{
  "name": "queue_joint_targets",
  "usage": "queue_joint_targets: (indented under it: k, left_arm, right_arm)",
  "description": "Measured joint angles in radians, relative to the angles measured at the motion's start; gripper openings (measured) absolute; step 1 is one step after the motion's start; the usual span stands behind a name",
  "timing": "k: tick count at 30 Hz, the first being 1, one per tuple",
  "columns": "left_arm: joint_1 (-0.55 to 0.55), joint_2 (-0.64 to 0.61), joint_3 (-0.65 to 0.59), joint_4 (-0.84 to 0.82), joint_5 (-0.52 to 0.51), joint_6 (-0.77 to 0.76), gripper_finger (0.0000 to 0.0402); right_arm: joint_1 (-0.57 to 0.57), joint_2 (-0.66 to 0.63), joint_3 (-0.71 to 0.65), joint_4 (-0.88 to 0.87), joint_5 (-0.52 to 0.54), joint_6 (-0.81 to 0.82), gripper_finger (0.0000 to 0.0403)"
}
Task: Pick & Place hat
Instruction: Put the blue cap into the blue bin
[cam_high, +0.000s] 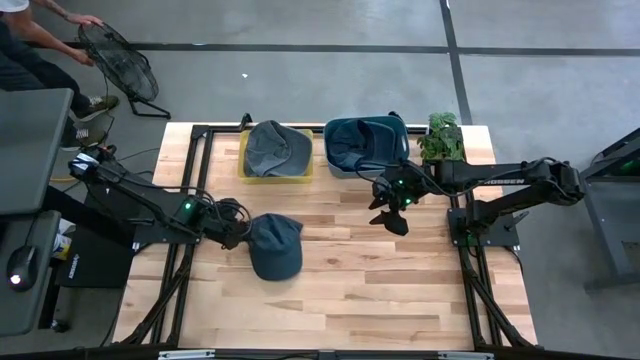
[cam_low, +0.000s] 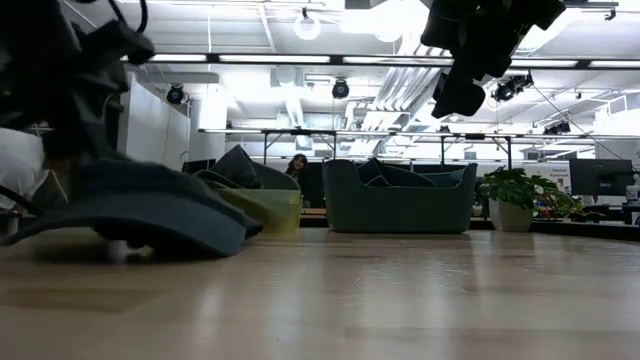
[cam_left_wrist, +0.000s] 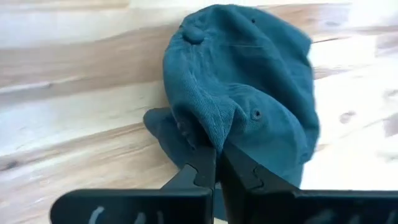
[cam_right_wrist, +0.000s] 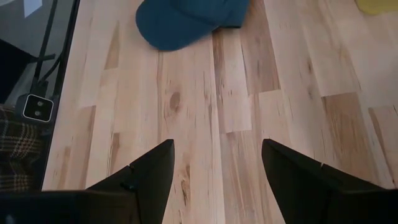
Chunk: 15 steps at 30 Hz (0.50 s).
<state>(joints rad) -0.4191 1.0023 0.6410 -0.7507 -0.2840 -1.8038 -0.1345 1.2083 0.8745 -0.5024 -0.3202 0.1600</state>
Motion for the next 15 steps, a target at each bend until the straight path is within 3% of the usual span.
queue_joint_targets:
  k: [15]
  left_arm:
    - [0.0,0.0,0.197,-0.014,-0.257,0.308,0.0001]
  right_arm:
    - [0.0,0.0,0.0,0.0,-0.084,0.048,0.0236]
